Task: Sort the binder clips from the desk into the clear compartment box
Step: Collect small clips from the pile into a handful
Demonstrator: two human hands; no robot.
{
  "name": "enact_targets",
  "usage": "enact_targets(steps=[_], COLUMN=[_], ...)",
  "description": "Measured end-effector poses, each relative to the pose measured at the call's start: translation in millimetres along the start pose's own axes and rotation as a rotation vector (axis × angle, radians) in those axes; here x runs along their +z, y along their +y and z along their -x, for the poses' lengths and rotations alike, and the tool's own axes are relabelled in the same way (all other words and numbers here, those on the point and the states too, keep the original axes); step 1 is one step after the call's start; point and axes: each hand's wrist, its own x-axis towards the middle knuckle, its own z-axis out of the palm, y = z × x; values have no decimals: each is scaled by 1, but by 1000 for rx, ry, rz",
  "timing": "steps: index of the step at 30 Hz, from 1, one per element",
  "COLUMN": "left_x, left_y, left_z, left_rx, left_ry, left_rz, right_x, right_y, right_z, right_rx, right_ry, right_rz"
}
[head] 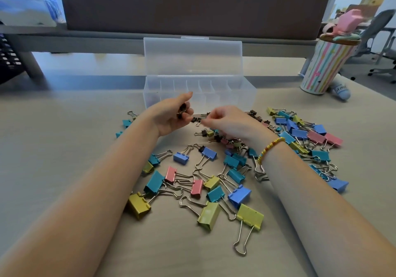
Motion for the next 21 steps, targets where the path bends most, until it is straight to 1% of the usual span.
enact_targets(steps=[1,3,6,11,14,17,19,21], left_x=[-1,-3,-4,-2,0,1,0,-1], left_y=[0,0,2,2,2,2,2,2], left_z=[-2,-4,-2,0,0,-1,-1,-1], left_rx=[-5,-11,-9,-22,-15,-22,-26,-13], left_ry=[22,38,34,52,70,68,48,42], left_rz=[-22,-36,-14,-111,-166,-114,-56,-44], right_x=[1,5,11,15,20,23,24,21], right_y=[-3,-8,-13,-21,-24,-24,-21,-17], right_z=[2,5,8,12,12,14,12,9], right_rx=[-25,-42,-56,-51,-61,-92,-85,-84], right_ry=[-36,-120,-167,-220,-198,-178,-167,-85], right_rz=[108,237,431,479,607,717,705,622])
